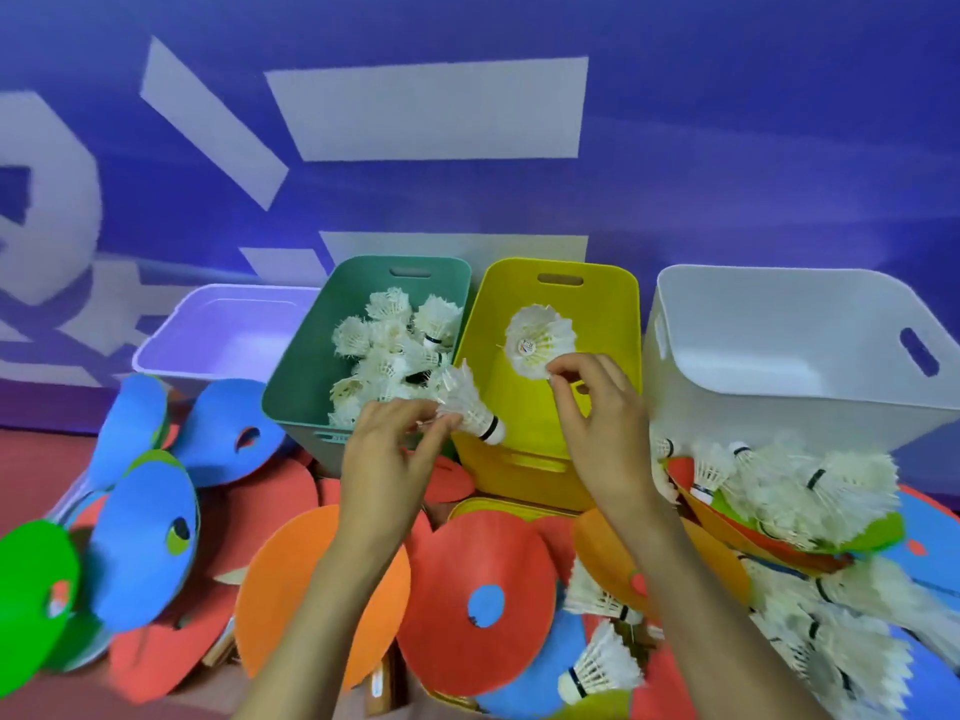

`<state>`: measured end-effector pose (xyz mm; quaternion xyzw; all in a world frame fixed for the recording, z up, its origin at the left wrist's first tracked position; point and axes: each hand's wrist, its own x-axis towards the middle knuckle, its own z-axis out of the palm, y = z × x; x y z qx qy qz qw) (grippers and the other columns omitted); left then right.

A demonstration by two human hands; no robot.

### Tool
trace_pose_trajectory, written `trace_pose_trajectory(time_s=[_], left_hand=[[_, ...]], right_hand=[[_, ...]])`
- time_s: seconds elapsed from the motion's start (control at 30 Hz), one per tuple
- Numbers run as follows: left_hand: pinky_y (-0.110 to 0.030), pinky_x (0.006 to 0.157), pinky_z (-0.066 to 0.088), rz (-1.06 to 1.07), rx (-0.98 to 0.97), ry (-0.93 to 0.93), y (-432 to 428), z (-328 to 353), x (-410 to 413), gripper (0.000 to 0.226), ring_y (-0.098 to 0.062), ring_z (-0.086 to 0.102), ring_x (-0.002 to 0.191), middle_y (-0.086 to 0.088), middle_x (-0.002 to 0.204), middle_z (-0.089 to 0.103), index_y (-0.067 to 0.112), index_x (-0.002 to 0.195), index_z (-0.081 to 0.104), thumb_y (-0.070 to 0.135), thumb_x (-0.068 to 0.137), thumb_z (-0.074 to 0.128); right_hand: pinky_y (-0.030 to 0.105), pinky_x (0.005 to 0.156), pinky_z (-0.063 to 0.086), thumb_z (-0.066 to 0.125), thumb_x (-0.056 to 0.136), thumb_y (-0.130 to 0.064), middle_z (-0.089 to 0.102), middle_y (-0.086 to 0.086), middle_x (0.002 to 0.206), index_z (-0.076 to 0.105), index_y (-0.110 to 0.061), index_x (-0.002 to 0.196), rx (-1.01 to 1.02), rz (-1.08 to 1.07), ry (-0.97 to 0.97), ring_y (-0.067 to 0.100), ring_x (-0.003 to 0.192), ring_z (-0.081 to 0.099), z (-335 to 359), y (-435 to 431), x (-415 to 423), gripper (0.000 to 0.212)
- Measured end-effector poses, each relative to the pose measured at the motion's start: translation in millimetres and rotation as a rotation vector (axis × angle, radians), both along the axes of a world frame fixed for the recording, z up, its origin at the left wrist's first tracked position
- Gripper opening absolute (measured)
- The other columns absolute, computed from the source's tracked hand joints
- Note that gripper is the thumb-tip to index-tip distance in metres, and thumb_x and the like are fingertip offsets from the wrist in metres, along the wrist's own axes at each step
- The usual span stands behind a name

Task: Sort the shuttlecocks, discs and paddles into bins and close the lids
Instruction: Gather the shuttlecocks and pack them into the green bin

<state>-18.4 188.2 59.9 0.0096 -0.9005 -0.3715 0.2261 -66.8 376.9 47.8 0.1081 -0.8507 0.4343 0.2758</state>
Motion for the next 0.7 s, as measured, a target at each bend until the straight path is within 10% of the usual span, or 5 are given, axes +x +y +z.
trace_pose_trajectory(time_s=[0.43,0.7], left_hand=[[-0.033,0.067,0.04,0.11,-0.222,-0.131,-163,-16,-109,0.012,-0.027,0.053,0.086,-0.003,0.083,0.068,0.016,0.087,0.07,0.025,0.089,0.062],[-0.031,0.064,0.039,-0.089,-0.593,-0.23,-175,-47,-162,0.011,-0.027,0.057,0.075,-0.002,0.073,0.067,0.018,0.075,0.072,0.011,0.081,0.066]], right_hand=[[0.034,0.085,0.04,0.051,0.093,-0.023,0.064,0.003,0.114,0.061,-0.022,0.112,0.551,0.025,-0.519,0.024,0.107,0.056,-6,-155,-100,0.022],[0.033,0.088,0.043,0.049,0.094,-0.028,0.061,0.0,0.114,0.059,-0.021,0.116,0.503,0.003,-0.581,0.019,0.107,0.055,-15,-167,-108,0.025]])
